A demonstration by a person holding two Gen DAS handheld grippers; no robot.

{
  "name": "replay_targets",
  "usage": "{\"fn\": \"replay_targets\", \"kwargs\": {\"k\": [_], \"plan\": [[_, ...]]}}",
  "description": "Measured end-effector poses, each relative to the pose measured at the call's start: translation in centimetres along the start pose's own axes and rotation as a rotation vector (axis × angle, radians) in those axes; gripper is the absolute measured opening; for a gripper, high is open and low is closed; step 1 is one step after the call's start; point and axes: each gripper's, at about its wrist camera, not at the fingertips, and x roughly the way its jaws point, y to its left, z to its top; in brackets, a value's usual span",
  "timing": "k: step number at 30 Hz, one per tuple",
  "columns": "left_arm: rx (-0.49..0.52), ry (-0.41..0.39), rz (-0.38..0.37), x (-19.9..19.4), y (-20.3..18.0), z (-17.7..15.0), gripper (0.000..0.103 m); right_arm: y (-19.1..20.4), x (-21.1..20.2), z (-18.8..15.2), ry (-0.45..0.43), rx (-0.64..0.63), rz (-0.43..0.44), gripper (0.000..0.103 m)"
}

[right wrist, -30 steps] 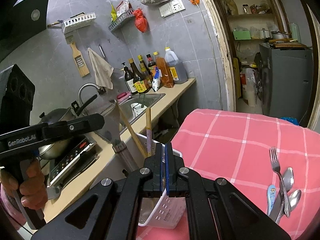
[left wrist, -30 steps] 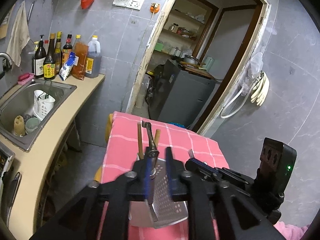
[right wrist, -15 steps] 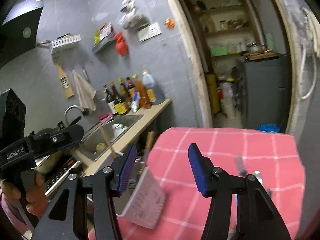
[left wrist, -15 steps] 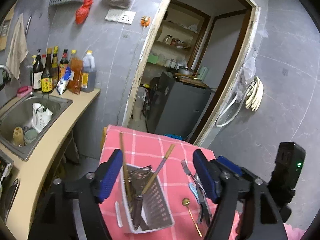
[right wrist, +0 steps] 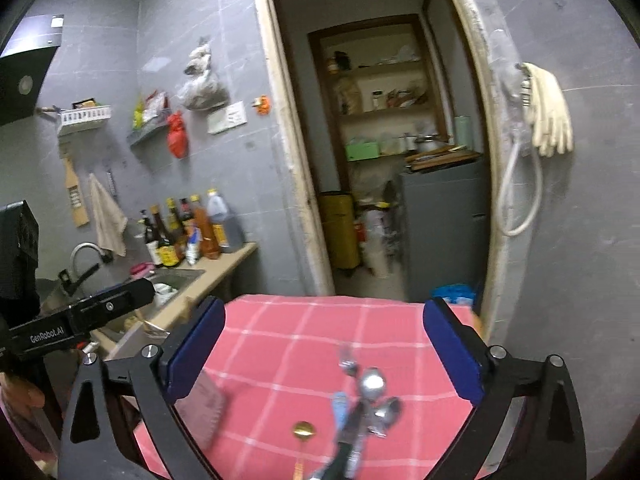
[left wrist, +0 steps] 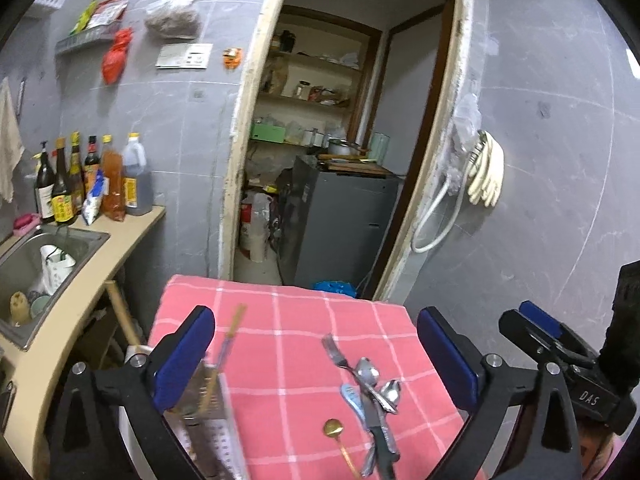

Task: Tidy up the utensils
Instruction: 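Move both open tools back over the remaining utensils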

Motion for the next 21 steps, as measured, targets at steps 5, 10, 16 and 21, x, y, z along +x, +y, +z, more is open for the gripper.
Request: {"fn": "replay_targets", "kwargs": {"k": [5,10,16,21], "plan": [[0.021,0.054,-0.011,2.6,-2.3,-1.0,0.102,-4.1,-0.1,-1.0,0.047,0.025,-0.05,0.099],[0.009,0.133,-0.009,5.5,-3.6,-2.7,0.102,-7.7,1.4,-3.0,0.125,0.06,-0.064,0.099],[-0.014,0.248,0.024,8.6,-4.1,-5.7,0.102,-10.6,4.1,-6.1,0.23,0.076,-0.037,0.099],[-0.052,0.347,0.039,10.4,-3.6,-8.3,0.102,-11.7,6.6,-8.6,0.302,0.089,0.028,0.099]]}}
